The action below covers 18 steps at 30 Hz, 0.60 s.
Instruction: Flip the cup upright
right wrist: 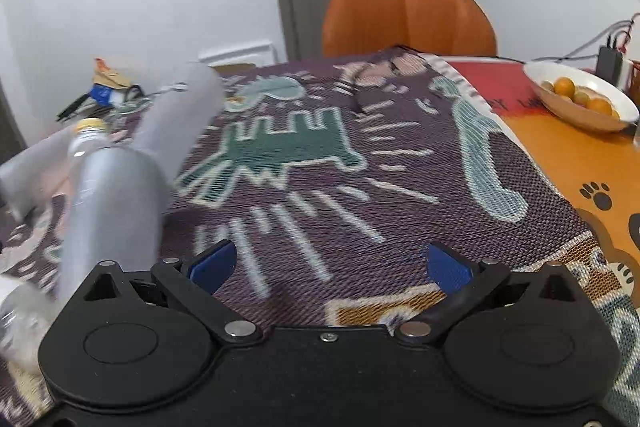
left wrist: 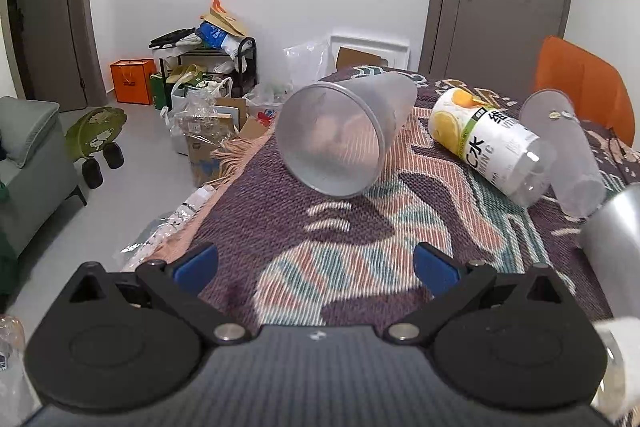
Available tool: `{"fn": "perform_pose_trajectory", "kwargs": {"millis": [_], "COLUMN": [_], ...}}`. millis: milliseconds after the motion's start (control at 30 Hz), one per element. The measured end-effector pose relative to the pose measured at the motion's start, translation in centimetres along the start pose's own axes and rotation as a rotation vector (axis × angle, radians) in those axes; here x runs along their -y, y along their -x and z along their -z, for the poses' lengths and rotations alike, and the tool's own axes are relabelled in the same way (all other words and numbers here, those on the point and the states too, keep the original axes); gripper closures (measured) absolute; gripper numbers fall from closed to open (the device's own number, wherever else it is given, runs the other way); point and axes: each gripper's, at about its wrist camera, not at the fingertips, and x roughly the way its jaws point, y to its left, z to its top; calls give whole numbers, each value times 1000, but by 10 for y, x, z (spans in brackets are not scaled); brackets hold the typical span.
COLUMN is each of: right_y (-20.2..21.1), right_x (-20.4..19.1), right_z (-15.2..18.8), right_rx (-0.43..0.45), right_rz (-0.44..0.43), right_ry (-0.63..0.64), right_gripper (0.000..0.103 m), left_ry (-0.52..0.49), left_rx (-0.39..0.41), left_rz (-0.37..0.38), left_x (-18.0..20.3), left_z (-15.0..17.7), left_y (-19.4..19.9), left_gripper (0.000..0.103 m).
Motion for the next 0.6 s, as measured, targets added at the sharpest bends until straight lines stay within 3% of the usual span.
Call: {"fn": "perform_pose_trajectory", "kwargs": {"millis": [233,367,600], "right_y": [-22,-20,-18], "right_x": [-1,-14,-14], "right_z": [9,15,14], "right_rx": [-10,7,5], "right_rz": [63,90,90], "right_ry": [55,141,140], "right_gripper": [0,0,0], "left_ry": [-22,-5,-14], "left_rx": [-33,-9,-8], "left_rz": [-25,-16,-26], "left_x": [3,1,3], "left_z": [5,7,8], "left_y": [-29,-27,-24], "left_gripper": [0,0,0]}}
